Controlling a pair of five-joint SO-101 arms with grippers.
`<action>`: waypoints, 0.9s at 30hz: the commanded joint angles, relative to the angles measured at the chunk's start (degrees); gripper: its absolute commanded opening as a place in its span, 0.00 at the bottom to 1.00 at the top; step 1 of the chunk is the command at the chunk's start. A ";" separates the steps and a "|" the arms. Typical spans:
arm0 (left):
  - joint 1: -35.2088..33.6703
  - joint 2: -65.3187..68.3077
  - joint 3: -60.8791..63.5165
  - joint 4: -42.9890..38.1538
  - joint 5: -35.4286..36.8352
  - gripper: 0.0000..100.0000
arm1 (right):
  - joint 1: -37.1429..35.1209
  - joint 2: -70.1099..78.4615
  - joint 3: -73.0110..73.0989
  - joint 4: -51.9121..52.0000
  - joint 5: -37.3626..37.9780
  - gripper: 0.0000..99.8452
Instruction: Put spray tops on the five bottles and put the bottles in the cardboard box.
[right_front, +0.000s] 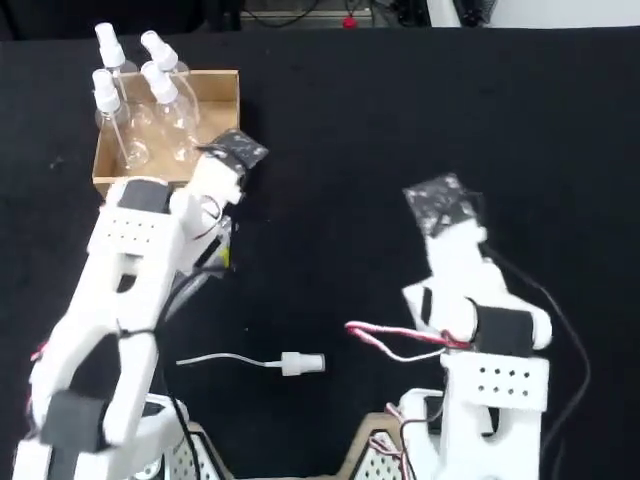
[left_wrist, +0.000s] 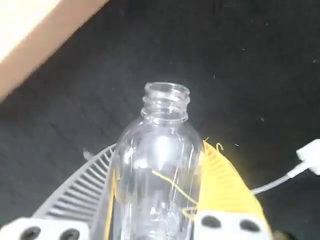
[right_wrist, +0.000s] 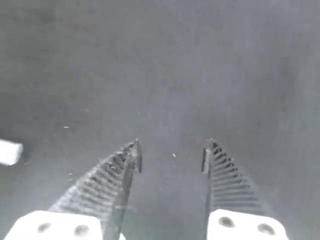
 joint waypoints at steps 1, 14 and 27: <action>-0.57 -9.05 5.23 -2.64 6.77 0.09 | -6.95 6.11 -7.43 3.16 -0.35 0.20; -15.60 -17.14 18.07 -13.80 14.24 0.09 | -23.21 15.78 -3.12 2.90 6.07 0.20; -27.21 -17.14 18.68 -16.62 16.35 0.09 | -51.87 17.54 -2.07 2.46 2.55 0.21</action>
